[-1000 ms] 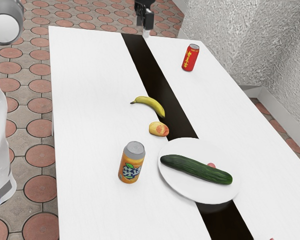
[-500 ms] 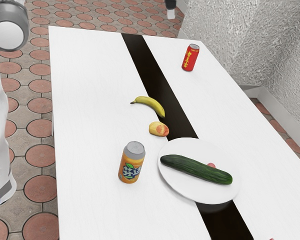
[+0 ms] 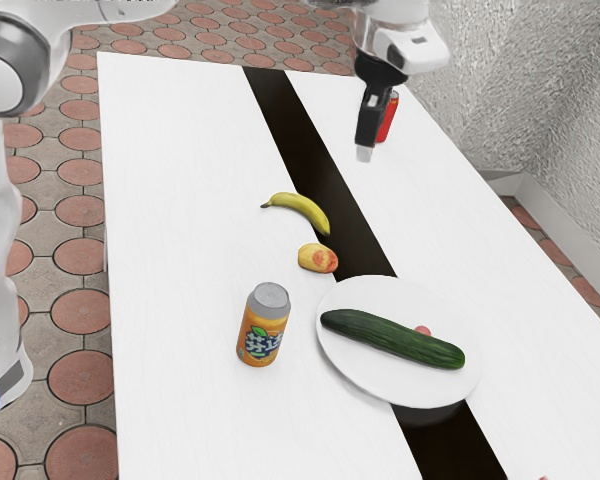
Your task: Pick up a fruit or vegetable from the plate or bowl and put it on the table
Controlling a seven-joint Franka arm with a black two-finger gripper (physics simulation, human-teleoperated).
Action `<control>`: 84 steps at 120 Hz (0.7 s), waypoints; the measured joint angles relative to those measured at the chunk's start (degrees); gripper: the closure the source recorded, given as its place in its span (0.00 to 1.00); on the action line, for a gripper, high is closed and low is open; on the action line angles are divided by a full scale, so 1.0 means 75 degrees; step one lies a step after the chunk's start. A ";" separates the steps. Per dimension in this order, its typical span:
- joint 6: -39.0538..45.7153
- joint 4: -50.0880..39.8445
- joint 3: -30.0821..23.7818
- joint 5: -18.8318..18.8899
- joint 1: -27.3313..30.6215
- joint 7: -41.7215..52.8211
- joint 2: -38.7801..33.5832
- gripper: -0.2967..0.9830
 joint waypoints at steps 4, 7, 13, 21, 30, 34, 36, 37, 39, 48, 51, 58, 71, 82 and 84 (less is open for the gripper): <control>0.0023 -0.0056 -0.0009 0.0008 -0.0221 -0.0037 0.0023 0.25; 0.0039 -0.0089 -0.0011 0.0013 -0.0389 -0.0064 0.0051 0.25; 0.0079 -0.0206 -0.0014 0.0018 -0.0719 -0.0115 0.0092 0.25; 0.0178 -0.0542 0.0015 0.0020 -0.1166 -0.0177 0.0068 0.25; 0.0309 -0.0784 0.0108 0.0021 -0.1702 -0.0240 0.0102 0.25; 0.0353 -0.0849 0.0126 0.0021 -0.1902 -0.0265 0.0113 0.25; 0.0373 -0.0870 0.0135 0.0021 -0.1996 -0.0278 0.0116 0.25; 0.0382 -0.0878 0.0138 0.0021 -0.2041 -0.0284 0.0117 0.25; 0.0398 -0.0890 0.0144 0.0021 -0.2126 -0.0296 0.0120 0.25; 0.0425 -0.0857 0.0264 0.0026 -0.2546 -0.0361 0.0126 0.25; 0.0429 -0.0853 0.0337 0.0028 -0.2695 -0.0381 0.0142 0.25; 0.0437 -0.0842 0.0432 0.0030 -0.2879 -0.0426 0.0209 0.25; 0.0448 -0.0836 0.0483 0.0028 -0.2482 -0.0498 0.0287 0.25; 0.0455 -0.0835 0.0492 0.0025 -0.1320 -0.0550 0.0389 0.25; 0.0456 -0.0835 0.0493 0.0025 -0.1043 -0.0559 0.0404 0.25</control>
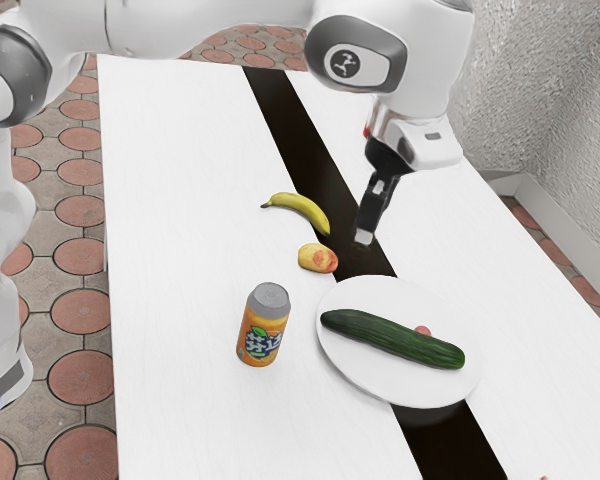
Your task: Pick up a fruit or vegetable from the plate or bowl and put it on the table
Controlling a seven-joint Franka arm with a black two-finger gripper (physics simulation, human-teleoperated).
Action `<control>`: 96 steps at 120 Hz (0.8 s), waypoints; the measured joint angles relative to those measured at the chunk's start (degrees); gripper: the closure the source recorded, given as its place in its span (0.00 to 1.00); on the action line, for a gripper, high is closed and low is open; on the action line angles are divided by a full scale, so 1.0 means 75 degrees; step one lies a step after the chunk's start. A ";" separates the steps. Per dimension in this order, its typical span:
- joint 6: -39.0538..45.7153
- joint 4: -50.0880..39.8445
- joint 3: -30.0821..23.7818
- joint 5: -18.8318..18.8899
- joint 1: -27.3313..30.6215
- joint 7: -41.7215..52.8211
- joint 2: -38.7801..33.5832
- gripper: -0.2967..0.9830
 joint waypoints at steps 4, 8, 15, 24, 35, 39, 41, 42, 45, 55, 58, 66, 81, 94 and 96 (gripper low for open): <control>0.0001 0.0000 0.0004 -0.0001 0.0578 -0.0017 0.0018 0.25; 0.0003 0.0004 0.0002 -0.0002 0.1145 -0.0034 0.0071 0.25; 0.0007 0.0023 0.0011 -0.0009 0.1886 -0.0060 0.0154 0.25; 0.0010 0.0032 0.0012 -0.0012 0.2112 -0.0091 0.0186 0.25; 0.0013 0.0035 -0.0413 -0.0028 0.2087 -0.0124 0.0208 0.25; 0.0013 0.0031 -0.0484 -0.0029 0.1978 -0.0135 0.0216 0.25; 0.0014 0.0029 -0.0494 -0.0028 0.1913 -0.0141 0.0231 0.25; 0.0014 0.0029 -0.0493 -0.0027 0.1880 -0.0144 0.0242 0.25; 0.0014 0.0031 -0.0411 -0.0025 0.1733 -0.0151 0.0272 0.25; 0.0015 0.0034 -0.0285 -0.0036 0.1640 -0.0175 0.0321 0.25; 0.0015 0.0035 -0.0276 -0.0039 0.1683 -0.0181 0.0328 0.25; 0.0016 0.0035 -0.0273 -0.0046 0.1791 -0.0198 0.0356 0.25; 0.0017 0.0036 -0.0291 -0.0055 0.1779 -0.0224 0.0447 0.25; 0.0021 0.0035 -0.0297 -0.0062 0.1740 -0.0242 0.0526 0.25; 0.0022 0.0035 -0.0296 -0.0064 0.1726 -0.0244 0.0530 0.25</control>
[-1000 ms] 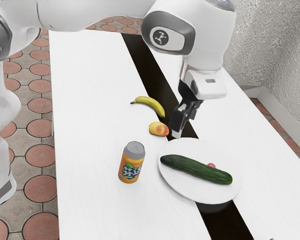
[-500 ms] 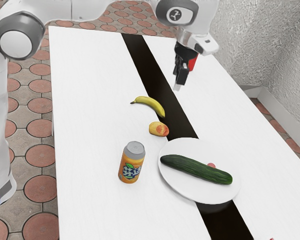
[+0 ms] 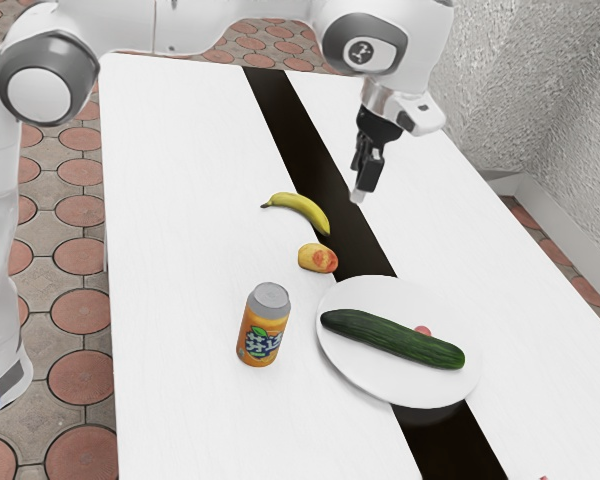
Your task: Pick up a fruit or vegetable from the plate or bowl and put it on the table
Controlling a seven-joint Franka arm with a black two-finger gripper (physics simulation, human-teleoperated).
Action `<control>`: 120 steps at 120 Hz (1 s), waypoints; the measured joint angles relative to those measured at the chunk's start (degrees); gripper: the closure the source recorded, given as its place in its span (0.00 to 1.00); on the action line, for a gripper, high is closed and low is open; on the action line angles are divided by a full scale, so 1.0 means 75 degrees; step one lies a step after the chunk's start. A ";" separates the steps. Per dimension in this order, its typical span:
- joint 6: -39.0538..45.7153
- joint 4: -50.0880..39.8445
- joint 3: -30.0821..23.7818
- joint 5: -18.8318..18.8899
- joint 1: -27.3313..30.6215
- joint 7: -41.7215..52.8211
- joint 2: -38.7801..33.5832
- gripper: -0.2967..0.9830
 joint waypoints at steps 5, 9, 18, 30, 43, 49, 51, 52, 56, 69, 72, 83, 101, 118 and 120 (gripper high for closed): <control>0.0002 0.0000 0.0000 -0.0001 -0.0047 -0.0006 0.0008 0.25; 0.0008 0.0000 0.0000 -0.0003 -0.0081 -0.0010 0.0028 0.25; 0.0027 0.0000 -0.0010 -0.0007 -0.0113 -0.0018 0.0098 0.25; 0.0055 0.0000 -0.0020 -0.0011 -0.0292 -0.0028 0.0220 0.25; 0.0074 0.0000 -0.0032 -0.0017 -0.0461 -0.0036 0.0379 0.25; 0.0080 0.0003 -0.0033 -0.0018 -0.0476 -0.0040 0.0398 0.25; 0.0081 0.0005 -0.0033 -0.0018 -0.0497 -0.0041 0.0402 0.25; 0.0082 0.0006 -0.0033 -0.0018 -0.0512 -0.0042 0.0403 0.25; 0.0085 0.0015 -0.0033 -0.0016 -0.0611 -0.0045 0.0407 0.25; 0.0093 0.0149 -0.0037 -0.0004 -0.1044 -0.0055 0.0475 0.25; 0.0095 0.0179 -0.0054 -0.0004 -0.1097 -0.0056 0.0514 0.25; 0.0102 0.0232 -0.0106 -0.0006 -0.1145 -0.0061 0.0694 0.25; 0.0163 0.0288 -0.0411 -0.0005 -0.1191 -0.0096 0.1004 0.25; 0.0202 0.0347 -0.0573 0.0000 -0.1204 -0.0161 0.1183 0.25; 0.0205 0.0364 -0.0576 0.0001 -0.1200 -0.0168 0.1221 0.25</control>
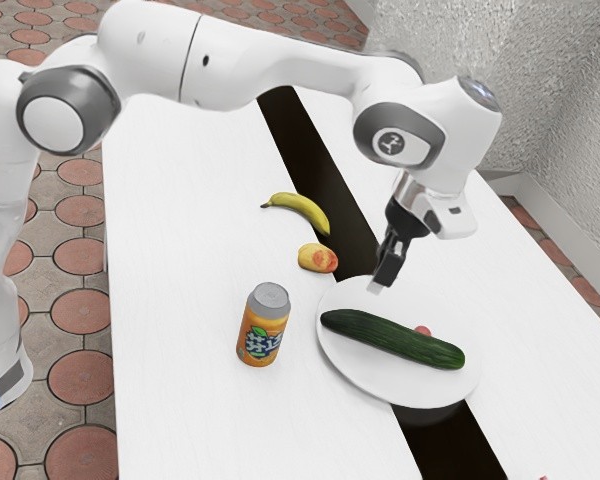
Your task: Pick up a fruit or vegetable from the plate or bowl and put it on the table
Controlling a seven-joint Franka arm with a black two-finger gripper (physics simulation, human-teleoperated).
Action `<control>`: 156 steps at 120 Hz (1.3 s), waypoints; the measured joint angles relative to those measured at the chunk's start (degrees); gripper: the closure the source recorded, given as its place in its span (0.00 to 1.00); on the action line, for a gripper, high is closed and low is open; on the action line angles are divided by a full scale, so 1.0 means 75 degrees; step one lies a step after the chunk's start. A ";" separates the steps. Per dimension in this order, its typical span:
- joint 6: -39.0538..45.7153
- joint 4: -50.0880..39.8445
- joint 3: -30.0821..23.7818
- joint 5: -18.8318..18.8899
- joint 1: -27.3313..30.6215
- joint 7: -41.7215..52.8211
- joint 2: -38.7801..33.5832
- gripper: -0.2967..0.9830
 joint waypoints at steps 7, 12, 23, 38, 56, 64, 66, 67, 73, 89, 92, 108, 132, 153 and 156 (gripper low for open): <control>0.0009 0.0092 -0.0009 0.0000 -0.0003 -0.0022 0.0131 0.25; 0.0014 0.0130 -0.0023 0.0000 -0.0027 -0.0037 0.0174 0.25; 0.0022 0.0158 -0.0074 -0.0002 -0.0062 -0.0069 0.0234 0.25; 0.0063 0.0245 -0.0130 -0.0008 -0.0064 -0.0104 0.0490 0.25; 0.0097 0.0322 -0.0243 -0.0013 -0.0064 -0.0151 0.0686 0.25; 0.0107 0.0326 -0.0257 -0.0011 -0.0049 -0.0176 0.0761 0.25; 0.0109 0.0326 -0.0256 -0.0011 -0.0045 -0.0182 0.0777 0.25; 0.0111 0.0327 -0.0255 -0.0010 -0.0043 -0.0186 0.0785 0.25; 0.0137 0.0327 -0.0240 -0.0001 -0.0013 -0.0209 0.0819 0.25; 0.0274 0.0328 -0.0211 0.0027 0.0024 -0.0269 0.0983 0.25; 0.0293 0.0328 -0.0210 0.0029 0.0024 -0.0280 0.1014 0.25; 0.0442 0.0327 -0.0208 0.0039 0.0023 -0.0328 0.1186 0.25; 0.0569 0.0468 -0.0208 0.0044 0.0023 -0.0382 0.1471 0.25; 0.0613 0.0486 -0.0208 0.0065 -0.0022 -0.0414 0.1501 0.38; 0.0617 0.0491 -0.0208 0.0086 -0.0030 -0.0418 0.1498 0.40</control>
